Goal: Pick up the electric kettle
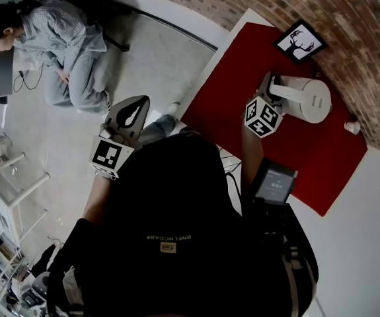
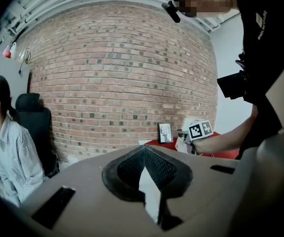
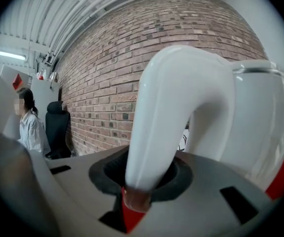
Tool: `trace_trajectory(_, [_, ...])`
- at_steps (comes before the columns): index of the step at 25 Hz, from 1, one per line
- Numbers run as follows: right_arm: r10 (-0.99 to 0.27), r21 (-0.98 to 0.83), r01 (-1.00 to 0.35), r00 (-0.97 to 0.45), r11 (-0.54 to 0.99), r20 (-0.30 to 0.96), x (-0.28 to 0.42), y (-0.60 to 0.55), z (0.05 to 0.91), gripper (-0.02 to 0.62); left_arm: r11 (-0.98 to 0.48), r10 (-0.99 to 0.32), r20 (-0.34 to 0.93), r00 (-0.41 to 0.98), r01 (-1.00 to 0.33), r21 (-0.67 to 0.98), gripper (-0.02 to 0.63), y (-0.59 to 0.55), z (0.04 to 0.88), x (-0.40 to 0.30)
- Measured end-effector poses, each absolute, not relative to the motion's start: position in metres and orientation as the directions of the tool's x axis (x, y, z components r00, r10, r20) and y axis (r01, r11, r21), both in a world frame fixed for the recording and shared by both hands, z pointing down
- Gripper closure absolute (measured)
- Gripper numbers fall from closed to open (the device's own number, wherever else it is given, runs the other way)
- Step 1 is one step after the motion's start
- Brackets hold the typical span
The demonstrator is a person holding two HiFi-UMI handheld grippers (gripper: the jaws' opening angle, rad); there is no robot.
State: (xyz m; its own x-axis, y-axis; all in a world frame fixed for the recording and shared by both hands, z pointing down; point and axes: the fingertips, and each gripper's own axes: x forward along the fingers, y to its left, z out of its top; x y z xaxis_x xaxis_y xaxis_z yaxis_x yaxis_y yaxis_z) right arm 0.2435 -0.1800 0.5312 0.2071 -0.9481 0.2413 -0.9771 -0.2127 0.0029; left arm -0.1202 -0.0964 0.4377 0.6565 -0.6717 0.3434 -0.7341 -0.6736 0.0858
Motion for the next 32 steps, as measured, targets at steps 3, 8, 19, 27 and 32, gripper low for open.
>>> trace_trajectory(3, [-0.956, -0.006, -0.982, 0.183, -0.190, 0.231, 0.238, -0.183, 0.520, 0.495, -0.680, -0.669, 0.336, 0.663, -0.728, 0.084, 0.603, -0.098, 0.437, -0.118])
trace_trajectory(8, [-0.967, -0.019, -0.989, 0.138, -0.146, 0.213, 0.226, -0.188, 0.497, 0.497, -0.689, -0.664, 0.319, 0.677, -0.719, 0.092, 0.603, -0.101, 0.435, -0.115])
trace_trajectory(19, [-0.978, 0.000, -0.998, 0.062, -0.063, 0.198, 0.210, -0.193, 0.462, 0.495, -0.718, -0.643, 0.272, 0.716, -0.687, 0.113, 0.603, -0.111, 0.428, -0.104])
trace_trajectory(27, [-0.974, -0.014, -1.000, -0.026, 0.024, 0.224, 0.195, -0.195, 0.452, 0.495, -0.749, -0.610, 0.251, 0.752, -0.650, 0.129, 0.603, -0.125, 0.424, -0.091])
trace_trajectory(32, [-0.970, -0.016, -0.998, -0.062, 0.060, 0.236, 0.186, -0.190, 0.441, 0.495, -0.786, -0.570, 0.224, 0.790, -0.604, 0.132, 0.603, -0.135, 0.419, -0.075])
